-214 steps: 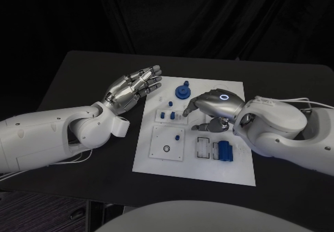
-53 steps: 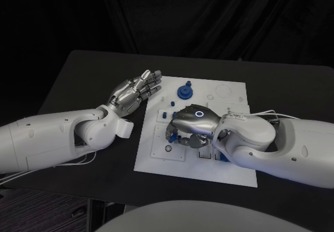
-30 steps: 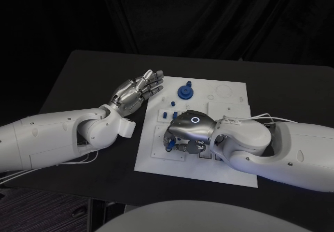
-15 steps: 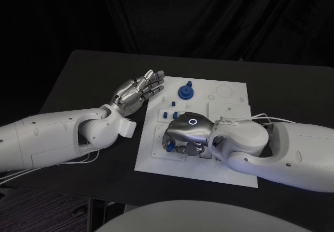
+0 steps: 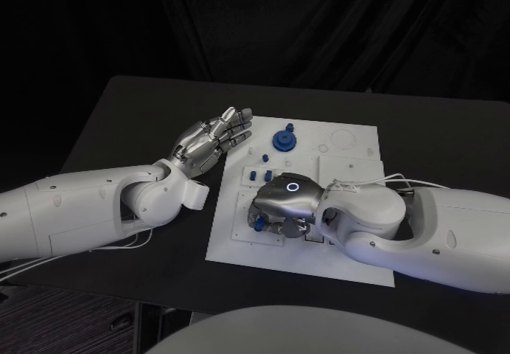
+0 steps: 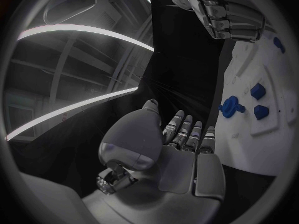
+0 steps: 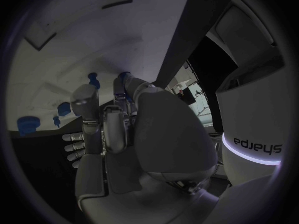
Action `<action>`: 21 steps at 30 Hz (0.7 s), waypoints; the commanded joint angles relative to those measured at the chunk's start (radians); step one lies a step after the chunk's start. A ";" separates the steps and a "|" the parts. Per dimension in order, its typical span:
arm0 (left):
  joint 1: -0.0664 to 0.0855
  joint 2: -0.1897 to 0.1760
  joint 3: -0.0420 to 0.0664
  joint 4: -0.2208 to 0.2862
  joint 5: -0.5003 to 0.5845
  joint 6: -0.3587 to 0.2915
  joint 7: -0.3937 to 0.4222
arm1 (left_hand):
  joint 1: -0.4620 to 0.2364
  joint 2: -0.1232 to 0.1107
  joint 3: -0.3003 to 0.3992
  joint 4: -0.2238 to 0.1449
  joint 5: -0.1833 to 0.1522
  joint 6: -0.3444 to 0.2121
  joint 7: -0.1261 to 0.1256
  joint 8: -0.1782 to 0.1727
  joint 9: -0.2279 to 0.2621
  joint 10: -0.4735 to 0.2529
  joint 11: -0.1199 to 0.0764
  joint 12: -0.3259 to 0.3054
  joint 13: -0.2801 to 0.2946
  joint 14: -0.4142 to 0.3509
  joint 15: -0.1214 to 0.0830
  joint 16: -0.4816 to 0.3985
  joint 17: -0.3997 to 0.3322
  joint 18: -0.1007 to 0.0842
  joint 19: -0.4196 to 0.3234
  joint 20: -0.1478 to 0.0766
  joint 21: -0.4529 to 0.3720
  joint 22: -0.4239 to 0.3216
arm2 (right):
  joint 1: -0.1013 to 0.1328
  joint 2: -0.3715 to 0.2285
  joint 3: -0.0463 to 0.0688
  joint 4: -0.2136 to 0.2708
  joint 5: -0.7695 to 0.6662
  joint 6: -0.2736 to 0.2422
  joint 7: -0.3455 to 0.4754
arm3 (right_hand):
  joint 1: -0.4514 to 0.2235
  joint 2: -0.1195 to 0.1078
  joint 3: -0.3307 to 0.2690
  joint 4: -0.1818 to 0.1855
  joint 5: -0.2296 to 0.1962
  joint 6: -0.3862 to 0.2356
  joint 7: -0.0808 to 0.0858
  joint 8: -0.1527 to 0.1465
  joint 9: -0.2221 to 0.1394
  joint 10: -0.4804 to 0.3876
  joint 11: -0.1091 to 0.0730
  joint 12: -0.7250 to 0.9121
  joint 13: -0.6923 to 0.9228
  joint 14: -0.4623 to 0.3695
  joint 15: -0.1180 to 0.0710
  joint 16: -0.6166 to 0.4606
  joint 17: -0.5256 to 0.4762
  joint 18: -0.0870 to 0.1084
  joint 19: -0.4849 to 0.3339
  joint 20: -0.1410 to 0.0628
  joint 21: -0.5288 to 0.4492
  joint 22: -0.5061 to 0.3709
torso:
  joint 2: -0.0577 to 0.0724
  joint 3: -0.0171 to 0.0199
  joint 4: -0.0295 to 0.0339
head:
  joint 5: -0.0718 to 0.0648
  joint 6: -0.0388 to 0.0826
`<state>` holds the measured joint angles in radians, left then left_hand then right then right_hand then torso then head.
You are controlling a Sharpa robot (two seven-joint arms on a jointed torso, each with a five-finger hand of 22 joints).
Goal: Assemble the parts on the task board
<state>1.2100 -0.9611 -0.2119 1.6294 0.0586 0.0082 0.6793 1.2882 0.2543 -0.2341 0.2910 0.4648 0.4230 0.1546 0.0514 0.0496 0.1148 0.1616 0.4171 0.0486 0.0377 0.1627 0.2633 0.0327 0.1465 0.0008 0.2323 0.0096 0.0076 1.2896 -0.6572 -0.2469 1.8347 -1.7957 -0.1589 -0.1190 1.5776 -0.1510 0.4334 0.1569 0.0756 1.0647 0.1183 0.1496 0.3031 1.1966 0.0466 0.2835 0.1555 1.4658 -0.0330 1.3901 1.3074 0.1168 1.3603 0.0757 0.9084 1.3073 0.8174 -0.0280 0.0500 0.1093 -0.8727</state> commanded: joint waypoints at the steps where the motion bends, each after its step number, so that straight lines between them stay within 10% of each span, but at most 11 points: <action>1: -0.002 0.002 0.001 0.000 0.000 0.017 0.082 | 0.012 -0.001 -0.001 -0.004 0.005 0.008 0.028 0.004 0.002 -0.005 0.001 0.006 -0.001 -0.003 0.004 0.008 0.001 -0.004 0.002 0.006 -0.003 -0.001 | -0.007 0.003 0.000 0.000 -0.008 0.026 -0.033 | -0.016 -0.005 -0.004 -0.005 0.002 -0.007 0.004 -0.006 -0.003 -0.016 0.005 -0.002 0.002 0.023 0.011 -0.010 0.037 0.004 -0.013 0.004 -0.020 0.102 | 0.000 -0.0002 -0.0006 | 0.001 0.000; 16: -0.004 0.005 0.001 -0.004 0.000 0.024 0.072 | 0.022 -0.002 0.001 -0.006 0.010 0.023 0.036 0.008 0.004 -0.005 0.007 0.013 0.000 0.000 0.011 0.016 0.002 -0.005 0.002 0.011 -0.003 -0.001 | -0.017 0.001 0.000 0.000 -0.008 0.018 -0.036 | -0.037 0.014 -0.050 -0.019 0.048 0.048 -0.004 0.017 0.022 -0.085 0.009 0.042 0.050 0.007 0.018 -0.019 0.027 0.013 -0.043 0.014 -0.064 0.092 | -0.001 -0.0005 -0.0001 | 0.004 0.000; 21: -0.005 0.005 0.001 -0.004 0.000 0.025 0.070 | 0.029 -0.002 0.003 -0.008 0.014 0.024 0.038 0.008 0.004 -0.006 0.009 0.013 -0.001 0.001 0.015 0.018 0.002 -0.006 0.002 0.014 -0.003 -0.001 | -0.018 -0.001 0.000 0.001 -0.008 0.023 -0.036 | -0.057 0.001 -0.066 -0.010 0.044 -0.036 0.008 -0.031 0.007 -0.130 0.023 0.040 0.056 0.000 0.031 -0.028 0.018 0.014 -0.054 0.020 -0.085 0.087 | -0.002 0.0000 -0.0009 | 0.003 0.000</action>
<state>1.2067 -0.9575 -0.2119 1.6244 0.0589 0.0160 0.6793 1.3088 0.2504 -0.2312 0.2882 0.4733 0.4396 0.1573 0.0551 0.0521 0.1113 0.1651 0.4249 0.0483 0.0396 0.1718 0.2770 0.0338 0.1465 0.0010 0.2397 0.0096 0.0076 1.2775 -0.6555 -0.2441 1.8355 -1.7966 -0.1561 -0.1332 1.5148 -0.1425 0.3694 0.1493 0.1201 1.0322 0.1278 0.1213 0.3141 1.0663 0.0713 0.3227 0.2131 1.4653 -0.0074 1.3636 1.3074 0.1169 1.3111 0.0988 0.8224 1.3081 0.8161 -0.0281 0.0498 0.1130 -0.8727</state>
